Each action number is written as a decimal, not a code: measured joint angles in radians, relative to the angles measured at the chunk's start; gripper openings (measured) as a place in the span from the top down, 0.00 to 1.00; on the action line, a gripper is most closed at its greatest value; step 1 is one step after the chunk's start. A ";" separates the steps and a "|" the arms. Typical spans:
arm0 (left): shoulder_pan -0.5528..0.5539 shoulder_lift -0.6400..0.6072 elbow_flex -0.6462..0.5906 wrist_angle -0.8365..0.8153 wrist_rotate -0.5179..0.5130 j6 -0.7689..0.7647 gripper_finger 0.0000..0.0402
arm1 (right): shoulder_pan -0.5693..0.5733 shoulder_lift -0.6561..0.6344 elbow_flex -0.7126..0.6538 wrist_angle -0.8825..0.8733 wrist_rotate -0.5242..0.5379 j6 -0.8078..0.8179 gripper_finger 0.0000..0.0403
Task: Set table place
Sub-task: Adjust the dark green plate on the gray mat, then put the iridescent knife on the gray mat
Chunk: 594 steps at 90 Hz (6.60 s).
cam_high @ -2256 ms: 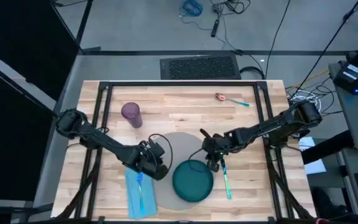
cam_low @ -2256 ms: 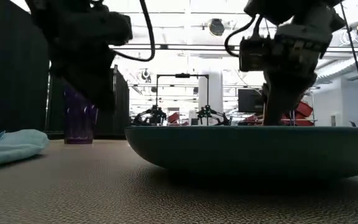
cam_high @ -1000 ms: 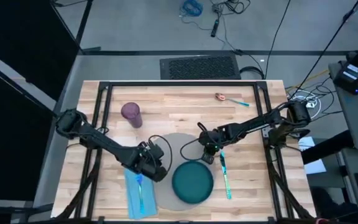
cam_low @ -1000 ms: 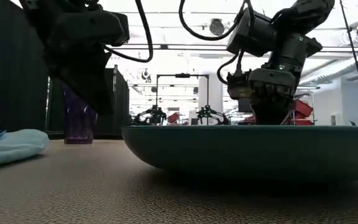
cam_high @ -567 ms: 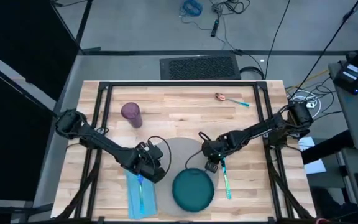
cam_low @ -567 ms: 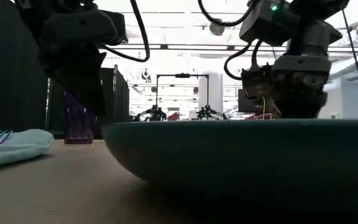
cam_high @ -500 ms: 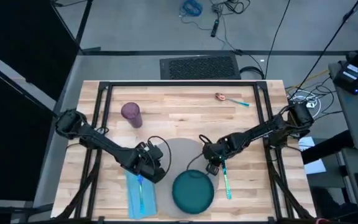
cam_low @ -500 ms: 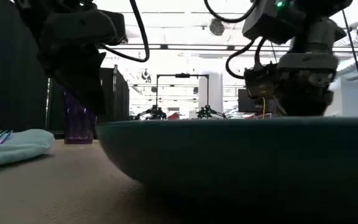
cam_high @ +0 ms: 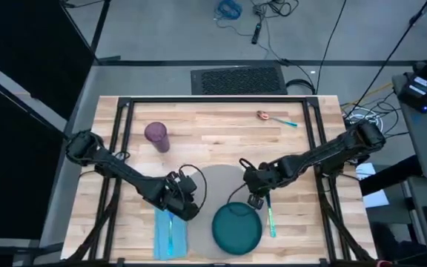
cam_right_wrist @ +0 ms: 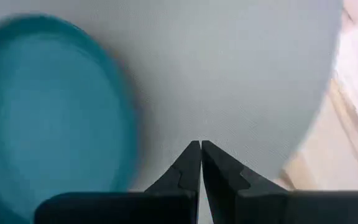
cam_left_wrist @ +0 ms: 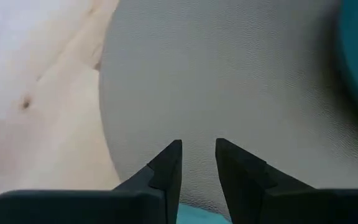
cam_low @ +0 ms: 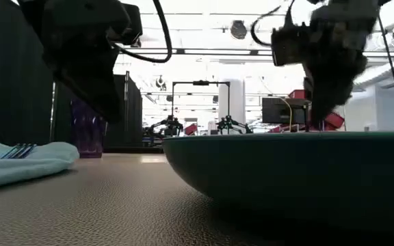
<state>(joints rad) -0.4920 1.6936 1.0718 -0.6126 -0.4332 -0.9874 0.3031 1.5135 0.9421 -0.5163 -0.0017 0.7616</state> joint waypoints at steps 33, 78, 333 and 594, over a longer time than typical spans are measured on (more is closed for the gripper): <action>-0.004 0.000 0.001 0.006 0.002 0.010 0.79 | 0.161 0.008 0.011 0.086 0.003 0.157 0.89; -0.014 0.000 0.001 0.033 -0.003 0.027 0.79 | 0.211 0.086 0.011 0.047 0.102 0.284 0.55; -0.032 0.000 0.000 0.058 -0.013 0.058 0.79 | 0.085 0.391 0.311 0.095 -0.030 0.009 0.73; -0.062 0.000 0.000 0.085 -0.027 0.051 0.79 | 0.354 0.177 -0.057 -0.122 0.138 0.837 0.80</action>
<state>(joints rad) -0.5541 1.6936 1.0718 -0.5280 -0.4606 -0.9363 0.6567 1.6901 0.8852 -0.6380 0.1360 1.5989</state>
